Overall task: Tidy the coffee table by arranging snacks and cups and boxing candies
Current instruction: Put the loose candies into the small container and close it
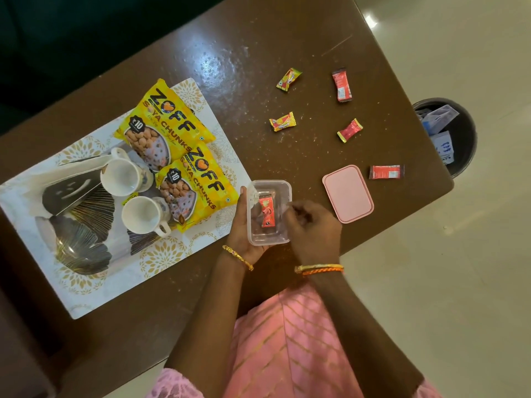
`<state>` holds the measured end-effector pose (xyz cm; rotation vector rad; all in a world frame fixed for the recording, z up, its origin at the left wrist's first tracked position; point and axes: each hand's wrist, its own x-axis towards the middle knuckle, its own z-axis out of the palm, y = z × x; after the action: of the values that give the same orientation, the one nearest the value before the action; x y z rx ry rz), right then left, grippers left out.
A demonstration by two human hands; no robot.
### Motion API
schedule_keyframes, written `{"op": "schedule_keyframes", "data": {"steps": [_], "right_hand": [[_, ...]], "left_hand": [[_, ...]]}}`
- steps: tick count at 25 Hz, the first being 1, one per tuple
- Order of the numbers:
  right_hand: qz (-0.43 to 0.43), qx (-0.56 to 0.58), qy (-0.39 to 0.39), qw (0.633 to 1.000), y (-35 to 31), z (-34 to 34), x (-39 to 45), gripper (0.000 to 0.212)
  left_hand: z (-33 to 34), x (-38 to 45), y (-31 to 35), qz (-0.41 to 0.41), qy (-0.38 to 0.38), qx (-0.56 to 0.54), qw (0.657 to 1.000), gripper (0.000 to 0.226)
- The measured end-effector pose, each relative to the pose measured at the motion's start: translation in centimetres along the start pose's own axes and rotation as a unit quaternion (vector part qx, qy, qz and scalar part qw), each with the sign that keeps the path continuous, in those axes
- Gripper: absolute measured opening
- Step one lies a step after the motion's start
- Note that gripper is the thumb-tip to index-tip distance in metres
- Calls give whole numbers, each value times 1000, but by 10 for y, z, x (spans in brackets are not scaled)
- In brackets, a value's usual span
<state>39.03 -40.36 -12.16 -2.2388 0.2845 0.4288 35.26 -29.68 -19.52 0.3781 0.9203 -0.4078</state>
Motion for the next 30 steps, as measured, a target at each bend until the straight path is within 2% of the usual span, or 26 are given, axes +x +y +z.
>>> {"op": "schedule_keyframes", "data": {"steps": [3,5,7,8,10,13,15,18,21,23,25,27,30], "right_hand": [[49,9,142,989,26,-35,47,14],[95,-82,178,976,47,-56,81,25],[88,-211,147,962,64,-65,103,42],[59,-255,119,958,70,-65,108,53],[16,-295,76,952,80,-61,112,62],[-8,-302,103,948,90,-59,113,47],[-32,-305,112,945,89,-63,120,35],[-35,-250,82,964,72,-73,128,30],[-11,-83,96,992,37,-71,105,15],[-9,24,50,998,11,-61,76,6],[16,79,4,997,-4,-42,53,5],[42,76,-9,996,-10,-16,39,14],[23,-2,2,1000,-7,14,26,19]], "left_hand": [[2,2,6,-32,-18,5,999,69],[5,3,7,-33,-24,1,999,71],[15,3,10,-32,-34,2,999,78],[20,3,11,-38,-46,6,998,90],[26,5,14,-52,-50,13,997,103],[23,8,12,-58,-50,-1,997,72],[19,11,11,-53,-55,-1,997,63],[16,19,12,-49,-62,5,997,60],[14,23,16,-57,-60,-2,997,60],[15,27,16,-66,-44,-7,997,61],[19,29,15,-86,-18,-16,996,58],[16,29,14,-72,-17,11,997,60],[13,22,14,-39,-92,22,995,69]]}}
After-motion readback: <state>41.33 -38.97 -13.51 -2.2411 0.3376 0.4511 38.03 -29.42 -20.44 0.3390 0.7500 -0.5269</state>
